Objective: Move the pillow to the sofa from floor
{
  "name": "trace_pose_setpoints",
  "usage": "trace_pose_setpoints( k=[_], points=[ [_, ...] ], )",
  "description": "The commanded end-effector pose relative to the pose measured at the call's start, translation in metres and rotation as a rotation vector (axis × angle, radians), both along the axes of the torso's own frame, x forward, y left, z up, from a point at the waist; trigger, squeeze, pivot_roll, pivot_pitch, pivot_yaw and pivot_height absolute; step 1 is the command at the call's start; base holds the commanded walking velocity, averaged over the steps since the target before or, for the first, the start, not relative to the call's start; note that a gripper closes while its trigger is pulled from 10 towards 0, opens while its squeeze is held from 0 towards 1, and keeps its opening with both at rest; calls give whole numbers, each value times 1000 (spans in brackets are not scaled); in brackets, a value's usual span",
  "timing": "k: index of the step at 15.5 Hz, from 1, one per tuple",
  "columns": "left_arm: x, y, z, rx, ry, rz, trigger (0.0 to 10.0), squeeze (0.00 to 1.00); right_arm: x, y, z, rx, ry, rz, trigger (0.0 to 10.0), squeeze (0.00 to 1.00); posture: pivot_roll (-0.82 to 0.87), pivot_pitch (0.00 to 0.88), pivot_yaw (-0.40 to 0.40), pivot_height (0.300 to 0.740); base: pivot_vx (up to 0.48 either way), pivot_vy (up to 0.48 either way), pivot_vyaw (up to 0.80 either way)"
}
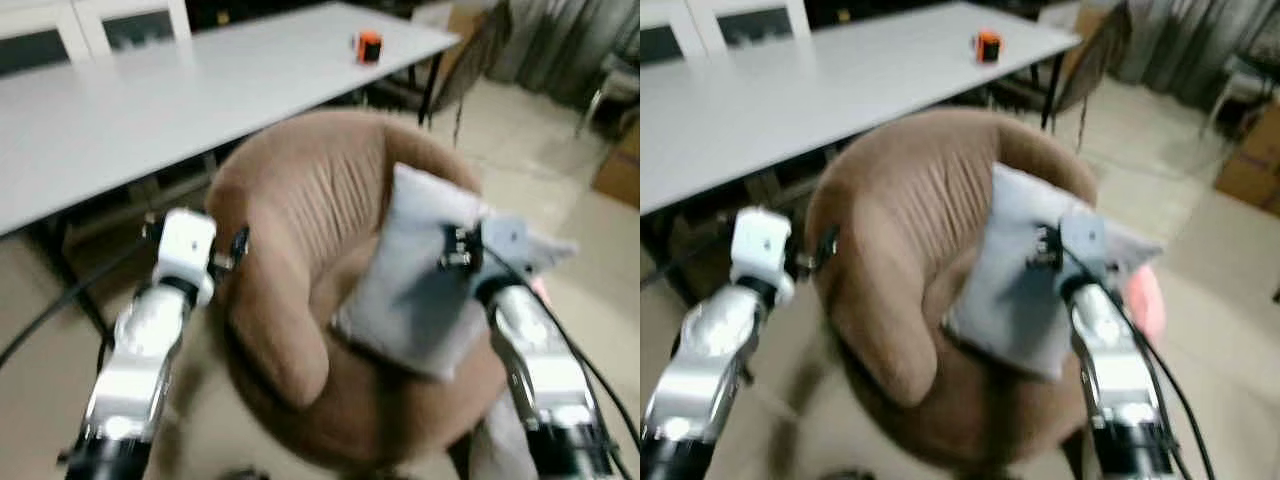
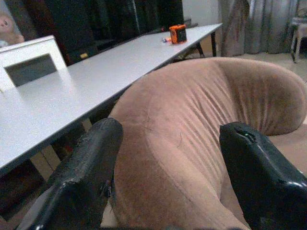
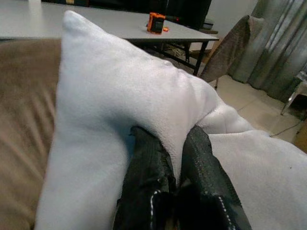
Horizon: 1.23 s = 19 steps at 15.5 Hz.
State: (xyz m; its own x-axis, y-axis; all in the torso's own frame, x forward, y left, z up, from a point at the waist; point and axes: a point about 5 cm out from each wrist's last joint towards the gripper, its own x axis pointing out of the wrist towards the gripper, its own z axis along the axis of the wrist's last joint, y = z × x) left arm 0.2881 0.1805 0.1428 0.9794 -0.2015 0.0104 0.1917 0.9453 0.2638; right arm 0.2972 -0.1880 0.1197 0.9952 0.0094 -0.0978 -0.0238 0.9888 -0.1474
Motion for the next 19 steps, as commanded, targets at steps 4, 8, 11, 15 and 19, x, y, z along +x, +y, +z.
trace_pose_setpoints(
  k=[4, 8, 11, 15, 19],
  points=[
    [-1, -1, -2, 7, 11, -3, 10000, 0, 5, -2, 14, -20, -61, -4, 10000, 0, 16, 22, -28, 740, 0, 0, 0],
    [-1, -1, -2, 9, 10, 7, 10000, 0, 5, -1, 14, -21, -62, -5, 10000, 0, 16, 20, -28, 740, 0, 0, 0],
    [1, 1, -2, 23, 14, 38, 10000, 0, 5, -3, 13, -22, -58, -23, 10000, 0, 17, 20, -27, 740, 0, 0, 0],
    [0, 0, 0, 6, 7, 10, 10000, 0, 5, -4, 13, -14, -59, -43, 10000, 0, 17, 18, -23, 740, 73, 0, 0],
    [1, -1, 1, 1, 7, 2, 10000, 0, 5, -3, 13, -9, -62, -46, 10000, 0, 18, 13, -22, 740, 311, 0, 0]
  ],
)
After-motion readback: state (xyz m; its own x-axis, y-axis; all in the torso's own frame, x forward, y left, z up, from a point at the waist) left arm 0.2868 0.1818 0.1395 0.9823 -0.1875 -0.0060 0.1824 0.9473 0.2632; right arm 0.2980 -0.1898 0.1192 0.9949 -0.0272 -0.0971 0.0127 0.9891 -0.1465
